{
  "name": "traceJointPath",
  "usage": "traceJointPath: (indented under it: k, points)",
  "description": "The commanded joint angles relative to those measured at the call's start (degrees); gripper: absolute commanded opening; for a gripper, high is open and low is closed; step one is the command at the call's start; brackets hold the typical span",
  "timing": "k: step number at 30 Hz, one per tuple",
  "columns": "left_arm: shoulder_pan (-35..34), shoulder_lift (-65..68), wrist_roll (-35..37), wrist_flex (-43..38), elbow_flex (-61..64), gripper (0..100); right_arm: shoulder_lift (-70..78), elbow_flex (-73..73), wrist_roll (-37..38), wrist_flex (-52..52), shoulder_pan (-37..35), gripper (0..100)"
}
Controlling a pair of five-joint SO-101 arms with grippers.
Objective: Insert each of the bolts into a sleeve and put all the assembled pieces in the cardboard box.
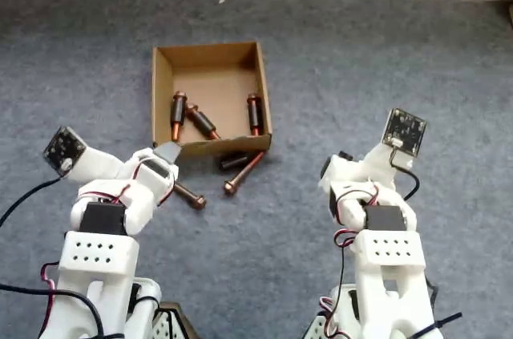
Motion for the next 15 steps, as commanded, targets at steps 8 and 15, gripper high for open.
traceJointPath:
  k: [8, 15]
  points:
    - [-0.48, -1.36, -34.55, -0.09, -0.75, 27, -1.71, -0.40, -0.35, -1.27, -0.13, 0.5]
    - [-0.66, -1.36, -46.59, -0.26, -0.75, 27, -1.71, -0.40, -0.35, -1.27, -0.13, 0.5]
